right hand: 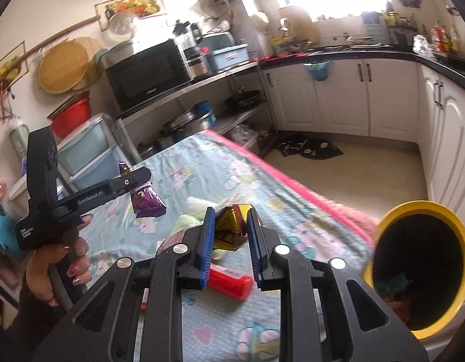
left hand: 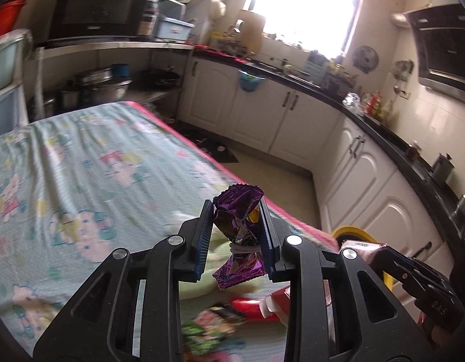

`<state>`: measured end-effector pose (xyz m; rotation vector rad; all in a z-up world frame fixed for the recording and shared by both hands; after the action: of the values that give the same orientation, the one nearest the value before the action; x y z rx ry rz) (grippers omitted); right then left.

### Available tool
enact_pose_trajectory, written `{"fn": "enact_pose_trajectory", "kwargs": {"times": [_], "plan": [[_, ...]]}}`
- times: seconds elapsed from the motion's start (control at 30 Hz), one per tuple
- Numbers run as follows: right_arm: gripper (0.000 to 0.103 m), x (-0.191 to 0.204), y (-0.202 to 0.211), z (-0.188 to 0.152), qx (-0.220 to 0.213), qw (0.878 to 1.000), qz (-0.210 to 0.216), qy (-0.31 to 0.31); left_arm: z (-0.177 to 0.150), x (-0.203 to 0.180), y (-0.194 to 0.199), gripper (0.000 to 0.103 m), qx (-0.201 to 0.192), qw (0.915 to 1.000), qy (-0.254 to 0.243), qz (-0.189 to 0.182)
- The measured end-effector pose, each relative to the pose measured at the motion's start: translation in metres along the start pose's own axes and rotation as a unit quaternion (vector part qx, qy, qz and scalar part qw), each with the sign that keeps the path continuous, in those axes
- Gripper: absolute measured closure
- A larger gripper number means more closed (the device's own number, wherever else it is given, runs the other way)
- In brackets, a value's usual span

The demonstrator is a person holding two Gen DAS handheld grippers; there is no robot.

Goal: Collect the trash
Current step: 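Carry the yellow box and purple wrapper over the yellow bin with both tools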

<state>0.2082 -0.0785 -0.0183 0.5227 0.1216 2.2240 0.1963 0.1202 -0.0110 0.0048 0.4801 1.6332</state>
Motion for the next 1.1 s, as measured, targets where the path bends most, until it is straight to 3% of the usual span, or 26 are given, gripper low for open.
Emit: {"fn": "enact_pose_trajectory", "kwargs": {"times": [0.47,0.8,1.1], "plan": [[0.083,-0.107,0.053,0.029,-0.050,0.992,-0.105,-0.042,-0.021,-0.129,-0.057,0.081,0.031,0.9942,-0.026,-0.100],[0.083,-0.191,0.091,0.022,-0.064,0.975,-0.199,-0.071,-0.048,-0.228,-0.092,0.081,0.058,0.9829,-0.055,-0.166],[0.083,-0.237,0.109,0.004,-0.063,0.961,-0.254,-0.088,-0.072,-0.280,-0.106,0.081,0.076,0.9741,-0.090,-0.193]]}}
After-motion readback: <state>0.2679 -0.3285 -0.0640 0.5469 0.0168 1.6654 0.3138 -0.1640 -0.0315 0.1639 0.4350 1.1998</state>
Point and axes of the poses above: each gripper's, at about its wrist camera, not at the fingertips, and y roughly against the way its jaws point, x to its left, z to its top, the point moved 7 cm from there along -y, roughly the way its jaws point, and after that the axes turned 15 degrees about -x, right-handed, at the moved point
